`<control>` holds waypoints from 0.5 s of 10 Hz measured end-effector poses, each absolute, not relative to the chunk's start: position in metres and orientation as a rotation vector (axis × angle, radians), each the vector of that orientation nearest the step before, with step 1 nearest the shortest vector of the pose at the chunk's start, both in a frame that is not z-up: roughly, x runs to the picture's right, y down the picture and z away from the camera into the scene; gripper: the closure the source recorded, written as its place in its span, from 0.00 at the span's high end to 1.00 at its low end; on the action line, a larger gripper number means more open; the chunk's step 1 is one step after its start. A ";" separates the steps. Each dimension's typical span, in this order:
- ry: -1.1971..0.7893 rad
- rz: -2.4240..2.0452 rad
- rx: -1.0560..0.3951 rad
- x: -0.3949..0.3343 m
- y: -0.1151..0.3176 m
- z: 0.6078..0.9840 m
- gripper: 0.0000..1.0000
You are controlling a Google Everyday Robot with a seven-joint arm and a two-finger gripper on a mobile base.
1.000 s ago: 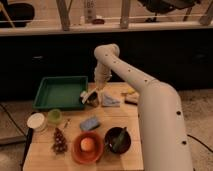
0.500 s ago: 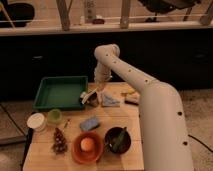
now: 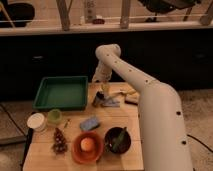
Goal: Place brush in metal cup
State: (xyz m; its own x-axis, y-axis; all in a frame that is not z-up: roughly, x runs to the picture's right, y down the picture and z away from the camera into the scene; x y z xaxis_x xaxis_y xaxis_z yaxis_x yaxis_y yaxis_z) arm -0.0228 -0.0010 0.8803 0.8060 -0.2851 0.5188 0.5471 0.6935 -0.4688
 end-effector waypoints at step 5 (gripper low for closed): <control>-0.433 -0.474 -0.657 -0.021 -0.004 0.884 0.80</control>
